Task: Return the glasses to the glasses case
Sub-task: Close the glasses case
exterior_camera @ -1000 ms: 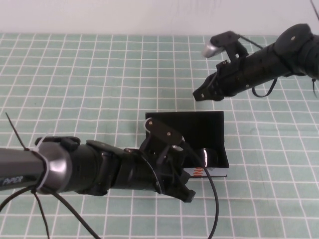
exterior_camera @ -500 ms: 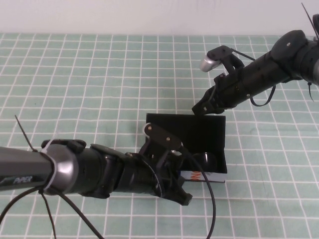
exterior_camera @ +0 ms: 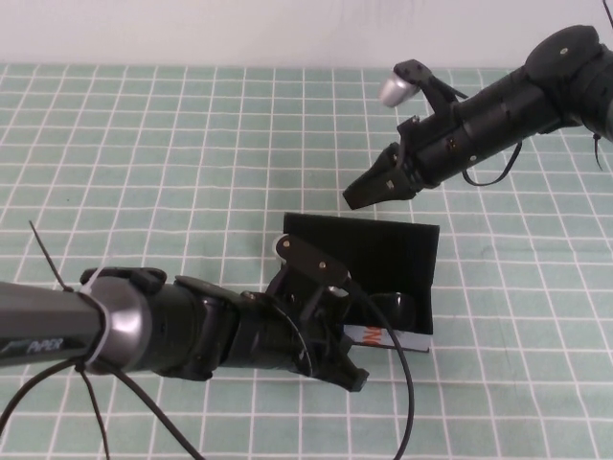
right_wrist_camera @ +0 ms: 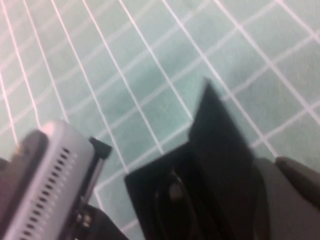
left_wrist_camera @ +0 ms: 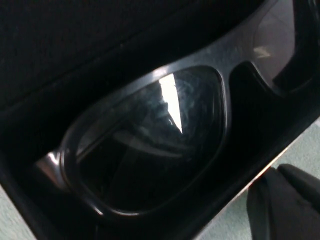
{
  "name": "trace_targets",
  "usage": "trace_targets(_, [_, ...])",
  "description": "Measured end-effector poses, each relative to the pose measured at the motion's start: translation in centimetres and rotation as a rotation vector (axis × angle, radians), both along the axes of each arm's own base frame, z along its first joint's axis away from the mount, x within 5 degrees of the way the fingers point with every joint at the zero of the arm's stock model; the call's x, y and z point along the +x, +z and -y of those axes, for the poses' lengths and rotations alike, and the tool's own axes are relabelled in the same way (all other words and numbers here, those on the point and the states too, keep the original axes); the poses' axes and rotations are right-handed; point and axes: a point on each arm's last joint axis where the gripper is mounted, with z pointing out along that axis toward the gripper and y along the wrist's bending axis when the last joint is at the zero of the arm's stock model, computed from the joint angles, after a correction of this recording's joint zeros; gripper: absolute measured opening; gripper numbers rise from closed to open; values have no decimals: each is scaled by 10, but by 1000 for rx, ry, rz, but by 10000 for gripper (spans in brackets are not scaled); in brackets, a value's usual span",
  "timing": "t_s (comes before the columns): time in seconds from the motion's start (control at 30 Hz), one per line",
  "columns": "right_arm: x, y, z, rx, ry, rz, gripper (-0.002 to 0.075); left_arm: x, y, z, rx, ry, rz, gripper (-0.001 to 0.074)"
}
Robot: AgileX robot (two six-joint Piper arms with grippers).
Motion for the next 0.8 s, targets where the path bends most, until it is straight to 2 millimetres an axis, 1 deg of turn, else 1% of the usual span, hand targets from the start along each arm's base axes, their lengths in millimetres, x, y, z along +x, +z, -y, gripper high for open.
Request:
trace_targets(0.13, [0, 2, -1, 9, -8, -14, -13, 4, 4, 2, -9, 6, 14, -2])
trace_targets(0.23, [1, -1, 0, -15, -14, -2, -13, 5, 6, 3, -12, 7, 19, -2])
trace_targets(0.4, [18, -3, 4, -49, -159, 110, -13, 5, 6, 3, -13, 10, 21, -2])
trace_targets(0.47, [21, -8, 5, -61, -182, 110, -13, 5, 5, 4, -12, 10, 19, -2])
trace_targets(0.63, [19, -32, 5, -122, -113, 35, -13, 5, 5, 3, -11, 11, 20, -2])
trace_targets(0.7, [15, -36, 5, -130, -69, 3, -13, 5, 5, 3, -11, 11, 20, -2])
trace_targets(0.8, [9, -36, 4, -129, -7, -37, -13, 5, 5, 3, -10, 12, 21, -2])
